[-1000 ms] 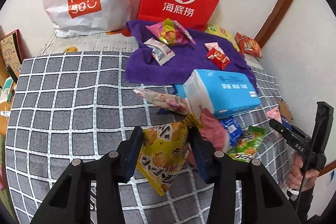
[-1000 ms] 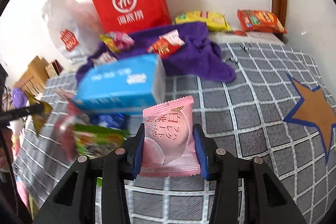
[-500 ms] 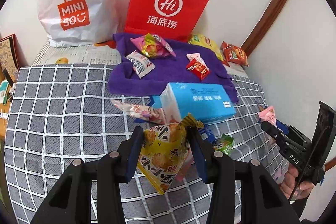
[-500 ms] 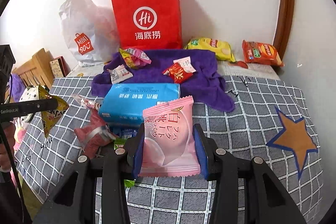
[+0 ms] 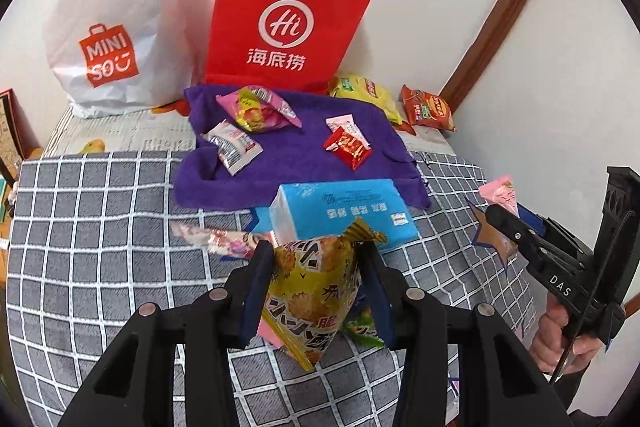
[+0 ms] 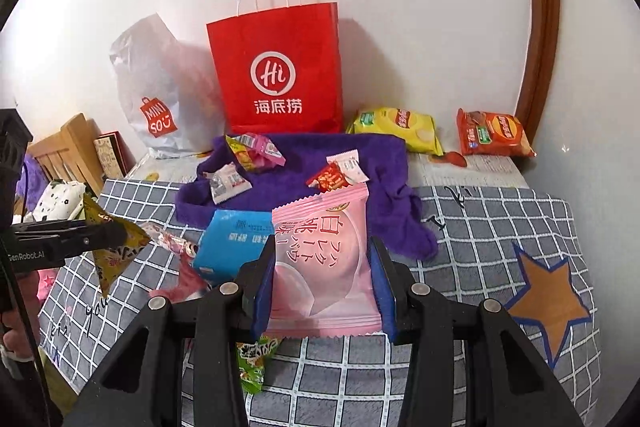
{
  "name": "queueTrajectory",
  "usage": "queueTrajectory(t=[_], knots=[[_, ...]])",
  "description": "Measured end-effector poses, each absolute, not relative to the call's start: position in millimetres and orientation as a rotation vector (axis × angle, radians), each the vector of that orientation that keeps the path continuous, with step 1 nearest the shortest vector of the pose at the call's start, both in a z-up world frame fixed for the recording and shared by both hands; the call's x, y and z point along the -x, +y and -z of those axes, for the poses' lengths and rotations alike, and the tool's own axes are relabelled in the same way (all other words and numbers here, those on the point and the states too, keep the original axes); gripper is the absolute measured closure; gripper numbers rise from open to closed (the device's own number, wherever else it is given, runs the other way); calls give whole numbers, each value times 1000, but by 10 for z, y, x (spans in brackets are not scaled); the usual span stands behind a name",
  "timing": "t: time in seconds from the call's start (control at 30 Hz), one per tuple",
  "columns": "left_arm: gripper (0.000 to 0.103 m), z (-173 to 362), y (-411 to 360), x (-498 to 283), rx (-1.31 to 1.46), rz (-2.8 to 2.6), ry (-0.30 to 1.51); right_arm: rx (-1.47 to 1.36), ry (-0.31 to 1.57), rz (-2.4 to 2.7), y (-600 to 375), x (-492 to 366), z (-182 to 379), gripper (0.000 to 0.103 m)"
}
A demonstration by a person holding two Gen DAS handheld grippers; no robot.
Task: Organize snacks
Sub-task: 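Carry the pink packet and yellow bag up over the purple towel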
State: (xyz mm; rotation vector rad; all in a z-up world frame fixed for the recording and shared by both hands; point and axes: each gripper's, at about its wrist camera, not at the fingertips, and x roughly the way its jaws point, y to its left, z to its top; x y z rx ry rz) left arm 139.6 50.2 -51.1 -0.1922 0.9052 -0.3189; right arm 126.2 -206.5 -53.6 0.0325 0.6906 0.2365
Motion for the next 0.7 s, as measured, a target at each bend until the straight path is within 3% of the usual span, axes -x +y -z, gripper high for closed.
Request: queueTrajectory(t=[0.7], knots=[[61,211,430,-1821,188,343,875,-18,674,-258,-2025,-1736,342,60]])
